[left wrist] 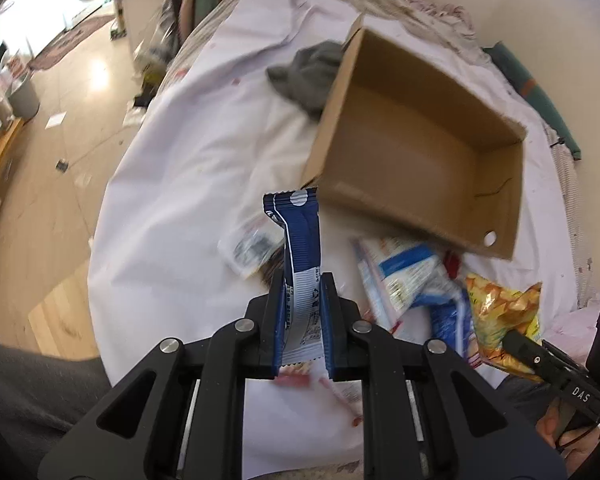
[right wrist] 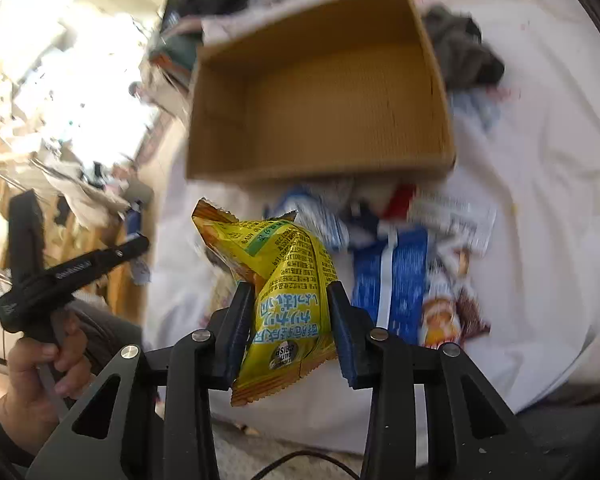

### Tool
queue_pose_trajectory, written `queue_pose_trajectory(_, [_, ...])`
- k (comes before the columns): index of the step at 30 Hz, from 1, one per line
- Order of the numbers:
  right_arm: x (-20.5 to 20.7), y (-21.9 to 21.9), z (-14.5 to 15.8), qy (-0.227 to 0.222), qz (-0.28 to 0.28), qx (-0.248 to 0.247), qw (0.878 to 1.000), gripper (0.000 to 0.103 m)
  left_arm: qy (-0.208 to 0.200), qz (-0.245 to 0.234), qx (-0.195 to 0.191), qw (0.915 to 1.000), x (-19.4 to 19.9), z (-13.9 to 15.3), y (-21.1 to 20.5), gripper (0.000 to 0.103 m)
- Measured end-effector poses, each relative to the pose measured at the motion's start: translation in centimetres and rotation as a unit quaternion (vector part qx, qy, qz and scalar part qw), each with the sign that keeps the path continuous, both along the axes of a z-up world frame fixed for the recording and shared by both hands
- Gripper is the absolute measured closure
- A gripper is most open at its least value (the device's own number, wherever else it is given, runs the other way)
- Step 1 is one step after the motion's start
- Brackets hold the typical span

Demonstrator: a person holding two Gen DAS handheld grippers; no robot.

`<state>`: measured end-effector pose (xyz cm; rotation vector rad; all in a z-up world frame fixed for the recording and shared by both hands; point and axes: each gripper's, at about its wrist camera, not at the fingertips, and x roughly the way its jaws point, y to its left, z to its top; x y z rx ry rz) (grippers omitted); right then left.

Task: Organize snacks
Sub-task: 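Carry the blue bar and yellow bag into the box and open both grippers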

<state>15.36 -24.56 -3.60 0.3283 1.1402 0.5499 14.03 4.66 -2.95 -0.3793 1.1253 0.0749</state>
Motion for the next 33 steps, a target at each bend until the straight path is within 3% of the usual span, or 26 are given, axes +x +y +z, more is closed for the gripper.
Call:
queue_pose_trajectory(5, [2.3, -1.9, 1.7, -0.026, -0.04, 0.053, 0.997, 0.067, -0.032, -0.026, 0.016, 0.999, 3.2, 2.8, -1.4, 0.09])
queue_pose_trajectory(11, [7.3, -2.2, 3.1, -0.061, -0.068, 0.037, 0.995, 0.067, -0.052, -0.055, 0.028, 0.9967, 7.4, 4.2, -3.3, 0.09])
queue_pose_trajectory(17, [10.8, -2.3, 1.6, -0.072, -0.097, 0.016, 0.993, 0.067, -0.069, -0.093, 0.045, 0.9923, 10.7, 2.8, -5.9, 0.09])
queue_pose_trajectory(23, [11.2, -1.8, 0.1, -0.069, -0.098, -0.02, 0.993, 0.067, -0.075, -0.112, 0.055, 0.9894, 12.0, 0.3, -6.9, 0.09])
queue_pose_trajectory(26, [11.2, -1.8, -0.4, -0.066, -0.1, -0.03, 0.992, 0.067, -0.065, -0.101, 0.03, 0.9923, 12.8, -0.2, -6.4, 0.09])
queue_pose_trajectory(33, [12.2, -2.2, -2.1, -0.027, -0.127, -0.017, 0.991, 0.064, -0.054, -0.091, 0.016, 0.9943, 12.9, -1.0, -6.3, 0.09])
